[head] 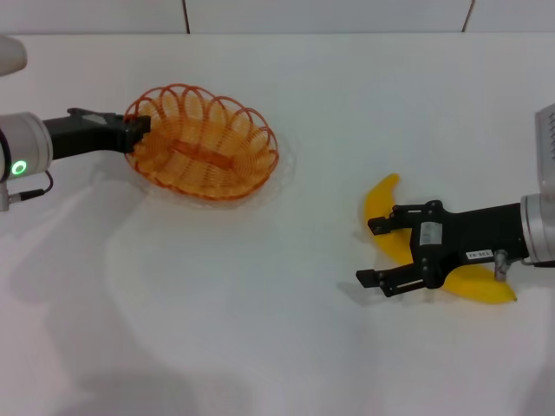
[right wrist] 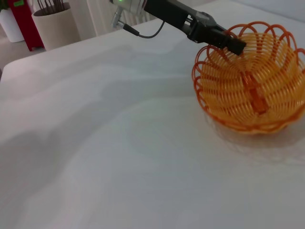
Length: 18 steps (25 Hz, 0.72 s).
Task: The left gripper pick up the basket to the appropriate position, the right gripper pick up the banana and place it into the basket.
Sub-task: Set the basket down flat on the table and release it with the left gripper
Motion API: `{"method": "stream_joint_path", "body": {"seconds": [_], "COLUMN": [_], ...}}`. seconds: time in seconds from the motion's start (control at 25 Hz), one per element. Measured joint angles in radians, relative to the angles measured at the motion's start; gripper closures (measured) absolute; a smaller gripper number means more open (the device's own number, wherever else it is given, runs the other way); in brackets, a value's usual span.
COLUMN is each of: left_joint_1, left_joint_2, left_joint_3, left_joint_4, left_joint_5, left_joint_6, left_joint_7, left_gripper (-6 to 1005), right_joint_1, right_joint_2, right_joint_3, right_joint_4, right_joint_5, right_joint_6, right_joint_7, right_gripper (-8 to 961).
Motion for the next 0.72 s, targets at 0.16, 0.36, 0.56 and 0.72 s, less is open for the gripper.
{"method": "stream_joint_path", "body": {"seconds": [0.16, 0.36, 0.56, 0.72], "left_joint_1": [0.006, 0.008, 0.010, 0.011], "left_joint_2": [0.000, 0.000, -0.001, -0.002], "left_joint_3": [0.000, -0.001, -0.001, 0.000], "left_joint_4": [-0.025, -0.039, -0.060, -0.070], "left_joint_5": [-0.016, -0.019, -0.019, -0.021], "left_joint_6": [-0.023, -0.025, -0.026, -0.027], "left_joint_7": [0.013, 0.021, 0.021, 0.021], "left_gripper": [914, 914, 914, 913], "right_joint_1": [0.001, 0.014, 0.021, 0.021], "right_joint_2": [0.001, 0.001, 0.002, 0.002], "right_joint_3": [-0.014, -0.015, -0.015, -0.015], "right_joint_4": [0.002, 0.019, 0.024, 0.024], "right_joint_5": [0.000, 0.000, 0.000, 0.000], "right_joint_6": [0.009, 0.009, 0.009, 0.009], "right_joint_7": [0.000, 0.000, 0.000, 0.000], "right_gripper": [89, 90, 90, 91]}}
